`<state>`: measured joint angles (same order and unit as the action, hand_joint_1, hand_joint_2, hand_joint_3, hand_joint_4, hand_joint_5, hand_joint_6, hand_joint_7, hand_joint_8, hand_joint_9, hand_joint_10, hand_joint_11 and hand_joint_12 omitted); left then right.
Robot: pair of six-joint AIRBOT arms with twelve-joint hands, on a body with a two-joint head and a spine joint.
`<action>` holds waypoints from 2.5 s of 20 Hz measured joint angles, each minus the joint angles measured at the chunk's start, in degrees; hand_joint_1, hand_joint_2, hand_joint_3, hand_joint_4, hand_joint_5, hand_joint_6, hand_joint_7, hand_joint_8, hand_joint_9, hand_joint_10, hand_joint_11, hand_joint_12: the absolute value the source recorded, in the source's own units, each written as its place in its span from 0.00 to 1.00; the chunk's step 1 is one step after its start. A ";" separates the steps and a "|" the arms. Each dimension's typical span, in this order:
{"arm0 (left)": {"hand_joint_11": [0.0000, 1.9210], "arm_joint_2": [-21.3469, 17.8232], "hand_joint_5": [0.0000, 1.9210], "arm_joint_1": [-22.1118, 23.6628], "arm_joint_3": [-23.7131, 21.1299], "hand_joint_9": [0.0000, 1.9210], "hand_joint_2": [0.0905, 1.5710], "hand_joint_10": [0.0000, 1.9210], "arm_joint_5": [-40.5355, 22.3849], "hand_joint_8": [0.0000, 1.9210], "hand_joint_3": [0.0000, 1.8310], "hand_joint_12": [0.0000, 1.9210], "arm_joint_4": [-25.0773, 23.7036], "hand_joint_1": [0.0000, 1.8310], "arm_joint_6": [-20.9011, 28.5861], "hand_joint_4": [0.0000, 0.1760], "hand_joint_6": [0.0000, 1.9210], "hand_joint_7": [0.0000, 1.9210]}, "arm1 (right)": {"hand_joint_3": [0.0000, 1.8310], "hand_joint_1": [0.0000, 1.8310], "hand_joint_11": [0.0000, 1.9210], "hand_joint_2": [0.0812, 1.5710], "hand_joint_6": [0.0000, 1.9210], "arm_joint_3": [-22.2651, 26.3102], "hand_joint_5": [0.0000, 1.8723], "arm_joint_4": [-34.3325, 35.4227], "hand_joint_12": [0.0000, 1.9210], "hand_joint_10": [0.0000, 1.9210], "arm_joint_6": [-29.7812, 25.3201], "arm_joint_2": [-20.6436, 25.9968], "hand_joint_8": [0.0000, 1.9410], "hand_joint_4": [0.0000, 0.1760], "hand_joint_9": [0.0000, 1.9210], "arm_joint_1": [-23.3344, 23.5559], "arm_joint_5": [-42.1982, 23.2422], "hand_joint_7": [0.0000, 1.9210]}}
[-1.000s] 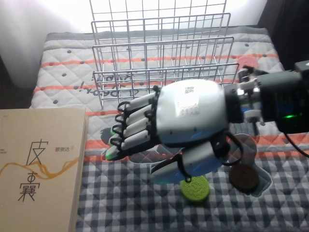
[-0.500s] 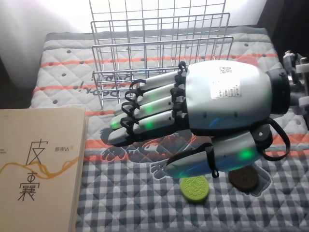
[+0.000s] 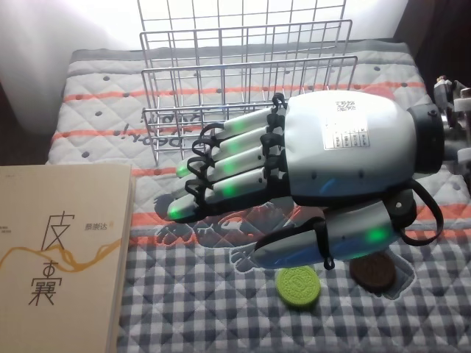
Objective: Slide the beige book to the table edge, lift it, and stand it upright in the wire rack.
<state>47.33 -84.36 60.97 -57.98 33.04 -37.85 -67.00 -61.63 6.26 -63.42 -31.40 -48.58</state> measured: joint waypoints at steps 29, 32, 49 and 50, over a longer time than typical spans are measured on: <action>0.00 4.31 0.48 8.41 4.09 0.31 0.66 0.01 13.07 0.00 0.00 0.61 -9.38 0.11 1.40 0.00 0.00 0.40 | 0.00 0.07 0.16 0.96 0.00 0.02 0.18 -0.22 0.50 0.00 0.00 0.00 0.00 0.00 0.17 -1.38 0.50 0.19; 0.03 4.31 0.48 8.41 4.13 0.36 0.67 0.01 12.11 0.00 0.00 0.66 -8.57 0.17 1.49 0.00 0.00 0.43 | 0.00 0.08 0.16 0.96 0.00 0.02 0.18 -0.28 0.50 0.00 0.00 0.00 0.00 0.00 0.18 -1.42 0.94 0.19; 0.21 5.03 0.45 10.29 5.03 0.47 0.67 0.08 12.28 0.03 0.00 0.73 -9.73 0.36 2.19 0.00 0.01 0.49 | 0.00 0.02 0.14 0.98 0.00 -0.28 0.18 -0.02 0.52 0.00 0.00 0.00 0.00 0.00 0.17 -2.12 1.64 0.19; 0.32 5.03 0.52 10.32 5.03 0.48 0.67 0.34 12.28 0.06 0.00 0.85 -9.81 0.47 2.14 0.00 0.00 0.57 | 0.00 0.02 0.14 0.98 0.00 -0.28 0.18 -0.15 0.52 0.00 0.02 0.00 0.00 0.00 0.17 -2.12 1.70 0.19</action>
<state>52.36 -74.04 66.00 -45.69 23.22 -35.70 -67.29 -61.78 6.28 -63.42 -33.52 -46.87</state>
